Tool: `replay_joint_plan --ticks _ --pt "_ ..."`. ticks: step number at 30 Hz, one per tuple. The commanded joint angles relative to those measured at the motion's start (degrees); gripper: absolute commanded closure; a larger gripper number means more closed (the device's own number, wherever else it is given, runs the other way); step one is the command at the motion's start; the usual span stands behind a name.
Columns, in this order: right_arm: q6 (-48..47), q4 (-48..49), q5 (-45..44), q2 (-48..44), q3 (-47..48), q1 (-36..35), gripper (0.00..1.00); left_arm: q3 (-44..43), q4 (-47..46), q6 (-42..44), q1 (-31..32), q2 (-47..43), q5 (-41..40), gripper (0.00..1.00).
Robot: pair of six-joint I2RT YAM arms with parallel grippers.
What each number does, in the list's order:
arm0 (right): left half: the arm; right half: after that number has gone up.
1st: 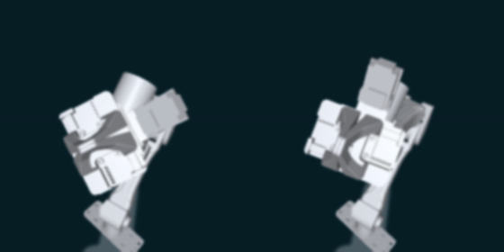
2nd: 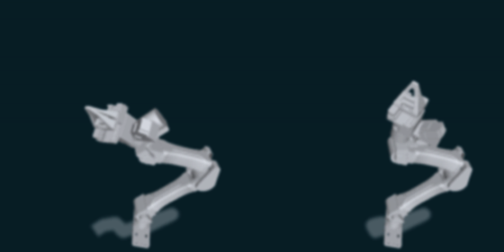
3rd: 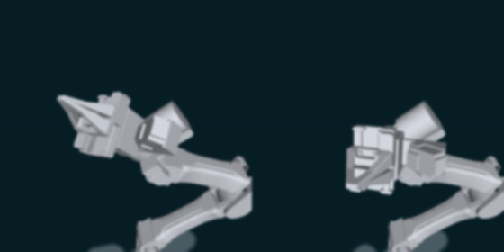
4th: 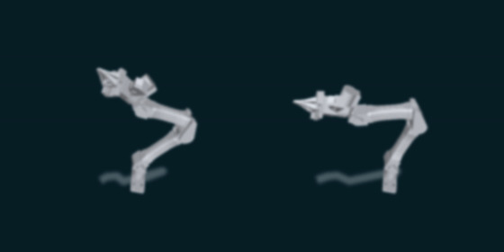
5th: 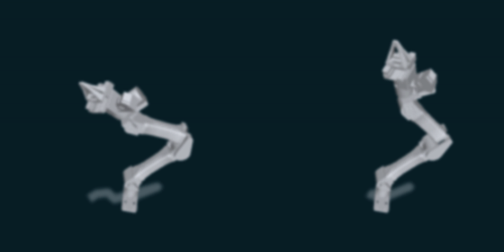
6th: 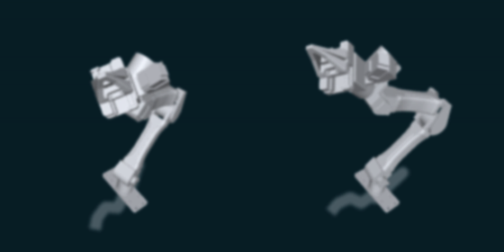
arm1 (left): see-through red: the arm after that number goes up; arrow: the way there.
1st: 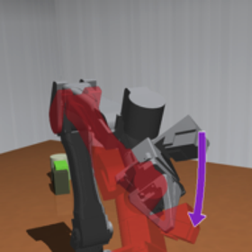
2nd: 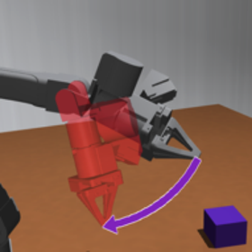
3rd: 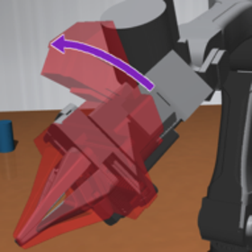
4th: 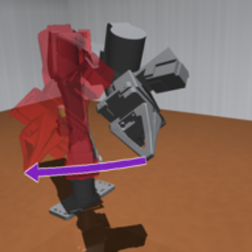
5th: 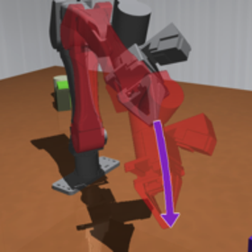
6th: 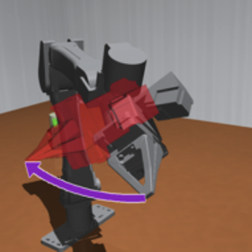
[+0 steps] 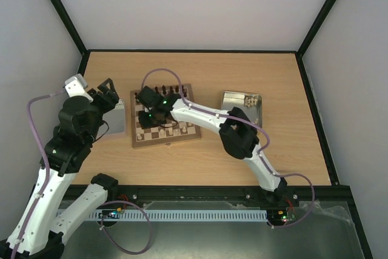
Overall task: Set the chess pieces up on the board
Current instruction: Place the chess piece on the chessboard.
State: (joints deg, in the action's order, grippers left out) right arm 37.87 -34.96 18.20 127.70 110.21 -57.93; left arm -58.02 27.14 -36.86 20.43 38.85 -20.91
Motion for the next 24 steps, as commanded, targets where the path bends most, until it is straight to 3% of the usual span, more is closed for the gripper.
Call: replay_joint_plan --ticks 1,24 --pt "-0.7 -7.4 -0.7 3.8 7.0 -1.4 0.98 -1.8 4.1 3.7 -0.4 -0.3 -4.7 0.26" --pt "-0.6 -8.8 -0.7 10.0 11.8 -2.1 0.91 -0.2 2.7 4.0 -0.4 -0.1 -3.4 0.25"
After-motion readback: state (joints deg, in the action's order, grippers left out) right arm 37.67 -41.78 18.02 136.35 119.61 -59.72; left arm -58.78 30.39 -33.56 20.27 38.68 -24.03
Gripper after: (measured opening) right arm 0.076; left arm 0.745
